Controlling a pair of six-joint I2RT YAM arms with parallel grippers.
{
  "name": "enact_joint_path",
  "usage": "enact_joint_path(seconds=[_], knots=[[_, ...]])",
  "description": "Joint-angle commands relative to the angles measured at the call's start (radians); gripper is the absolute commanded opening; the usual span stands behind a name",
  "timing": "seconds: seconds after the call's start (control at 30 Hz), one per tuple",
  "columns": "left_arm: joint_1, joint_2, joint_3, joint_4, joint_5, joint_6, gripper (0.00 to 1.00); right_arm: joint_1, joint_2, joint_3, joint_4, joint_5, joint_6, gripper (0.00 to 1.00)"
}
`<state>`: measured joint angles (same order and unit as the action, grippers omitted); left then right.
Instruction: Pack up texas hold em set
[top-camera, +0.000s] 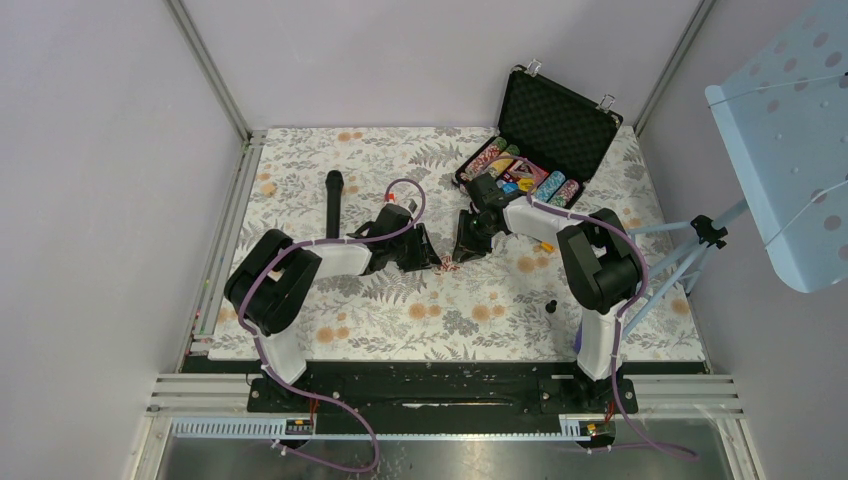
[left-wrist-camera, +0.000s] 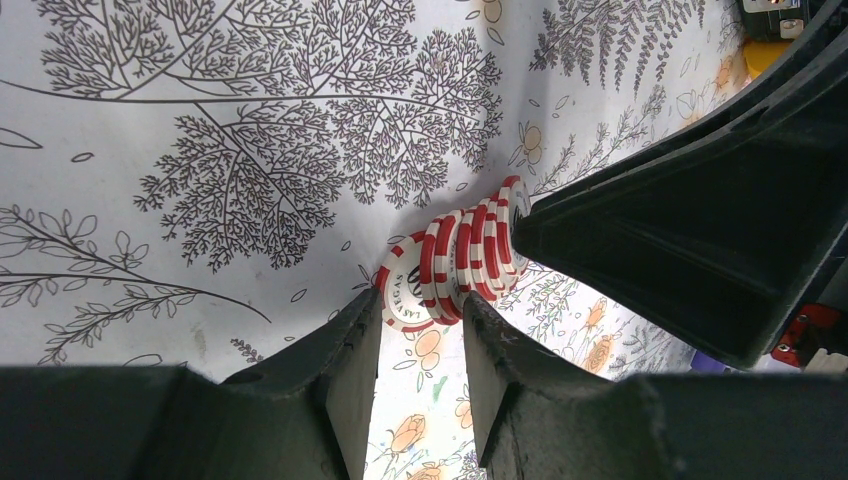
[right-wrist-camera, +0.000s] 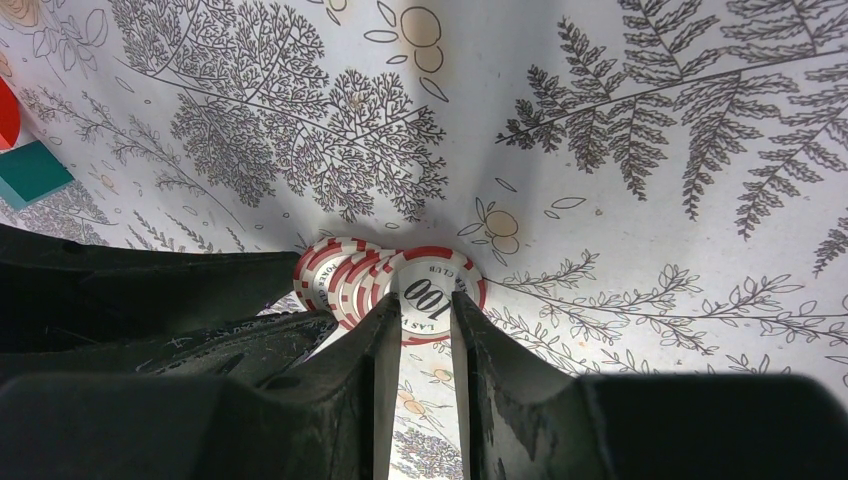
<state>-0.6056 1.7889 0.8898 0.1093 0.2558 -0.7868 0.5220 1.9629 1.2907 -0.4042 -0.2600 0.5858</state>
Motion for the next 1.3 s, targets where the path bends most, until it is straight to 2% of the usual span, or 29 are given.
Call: enact_joint_path(seconds=[0.0, 0.37, 1.27], knots=[[-0.008, -0.011, 0.009, -0.007, 0.021, 0.006, 0.36, 0.038, 0.032, -0.033, -0.010, -0.001, 0.014, 0.32], [-0.008, -0.035, 0.011, -0.026, 0.010, 0.007, 0.37, 0.038, 0.035, -0.031, -0.009, 0.001, 0.014, 0.32], [-0.007, -0.086, 0.003, -0.075, -0.045, 0.026, 0.49, 0.038, 0.038, -0.028, -0.013, 0.003, 0.012, 0.32]])
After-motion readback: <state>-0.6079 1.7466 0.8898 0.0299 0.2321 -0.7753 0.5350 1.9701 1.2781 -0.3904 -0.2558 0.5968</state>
